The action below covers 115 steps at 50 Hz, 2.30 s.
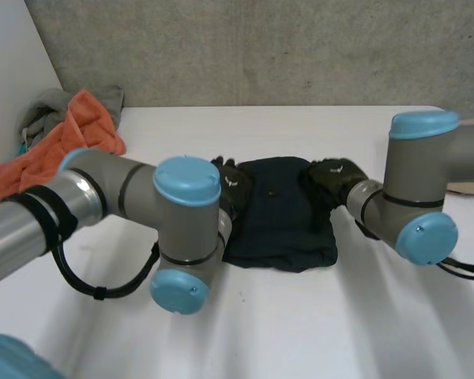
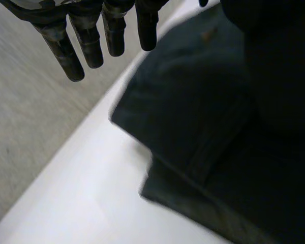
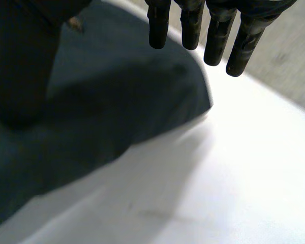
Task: Fold the laundry.
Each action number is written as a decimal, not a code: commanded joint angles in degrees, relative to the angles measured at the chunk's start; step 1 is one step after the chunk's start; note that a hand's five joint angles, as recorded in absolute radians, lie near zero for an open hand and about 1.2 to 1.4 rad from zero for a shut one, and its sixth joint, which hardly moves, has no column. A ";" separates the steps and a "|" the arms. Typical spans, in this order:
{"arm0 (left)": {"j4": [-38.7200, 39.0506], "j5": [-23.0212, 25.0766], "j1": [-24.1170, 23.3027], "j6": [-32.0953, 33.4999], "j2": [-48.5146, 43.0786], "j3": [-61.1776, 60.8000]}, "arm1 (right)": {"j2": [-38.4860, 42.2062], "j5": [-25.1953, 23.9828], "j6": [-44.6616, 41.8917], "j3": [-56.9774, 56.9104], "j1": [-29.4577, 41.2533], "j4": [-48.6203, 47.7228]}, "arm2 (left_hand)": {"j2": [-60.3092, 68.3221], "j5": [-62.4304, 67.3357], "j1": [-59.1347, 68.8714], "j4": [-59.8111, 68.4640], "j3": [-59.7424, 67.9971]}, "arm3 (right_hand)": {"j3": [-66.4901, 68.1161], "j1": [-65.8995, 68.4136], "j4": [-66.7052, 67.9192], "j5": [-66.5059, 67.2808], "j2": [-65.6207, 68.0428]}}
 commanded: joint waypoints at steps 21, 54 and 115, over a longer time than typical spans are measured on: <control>-12.70 40.09 10.59 -15.75 32.15 -17.85 | -12.44 4.04 -7.05 38.03 11.23 -35.23 | 0.99 0.06 1.59 1.08 0.58 | -2.28 -0.93 -3.54 -3.47 -2.59; -11.65 39.82 10.50 -15.92 32.24 -19.61 | 2.88 7.22 -9.35 16.40 10.88 -39.01 | 0.99 0.06 1.59 1.08 0.58 | 59.14 60.49 57.88 57.94 58.83; -8.92 34.55 11.91 -16.01 35.49 -21.10 | 27.14 -40.85 7.26 -19.74 -44.75 -63.70 | 1.49 0.56 2.10 1.58 1.09 | 67.72 69.07 66.46 66.53 67.41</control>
